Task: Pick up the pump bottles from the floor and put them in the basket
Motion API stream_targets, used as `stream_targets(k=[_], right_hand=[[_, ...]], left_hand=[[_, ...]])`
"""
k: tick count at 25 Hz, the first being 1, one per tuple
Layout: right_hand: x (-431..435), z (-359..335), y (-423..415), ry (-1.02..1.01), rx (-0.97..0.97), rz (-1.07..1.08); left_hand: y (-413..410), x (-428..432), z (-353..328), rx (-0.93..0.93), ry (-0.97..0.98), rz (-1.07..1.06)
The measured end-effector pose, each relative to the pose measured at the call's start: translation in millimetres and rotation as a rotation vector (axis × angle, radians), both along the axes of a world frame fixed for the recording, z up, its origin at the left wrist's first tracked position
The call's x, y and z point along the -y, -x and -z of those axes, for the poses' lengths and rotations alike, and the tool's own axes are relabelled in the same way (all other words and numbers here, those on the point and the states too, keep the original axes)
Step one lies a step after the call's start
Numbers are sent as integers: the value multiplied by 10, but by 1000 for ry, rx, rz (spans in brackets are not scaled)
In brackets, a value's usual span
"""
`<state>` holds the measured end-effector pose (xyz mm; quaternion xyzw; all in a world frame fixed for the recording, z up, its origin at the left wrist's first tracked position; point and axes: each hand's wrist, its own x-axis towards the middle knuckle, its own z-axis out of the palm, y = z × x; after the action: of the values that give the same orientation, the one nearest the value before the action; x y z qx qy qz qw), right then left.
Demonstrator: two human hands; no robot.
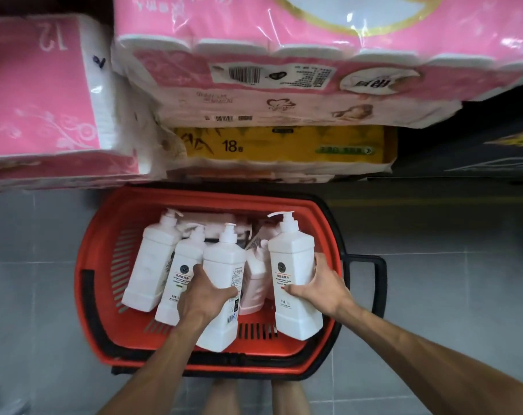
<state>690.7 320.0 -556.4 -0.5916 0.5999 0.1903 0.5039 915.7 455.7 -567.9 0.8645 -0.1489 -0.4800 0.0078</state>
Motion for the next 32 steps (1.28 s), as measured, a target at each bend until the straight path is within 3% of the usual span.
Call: stream_targets(k=[17, 32], right_hand=[[76, 66, -129, 35, -17, -90], [-98, 124, -83, 58, -32, 4]], left_hand=[[-43, -114, 189, 0, -44, 21], [11, -191, 250, 36, -63, 5]])
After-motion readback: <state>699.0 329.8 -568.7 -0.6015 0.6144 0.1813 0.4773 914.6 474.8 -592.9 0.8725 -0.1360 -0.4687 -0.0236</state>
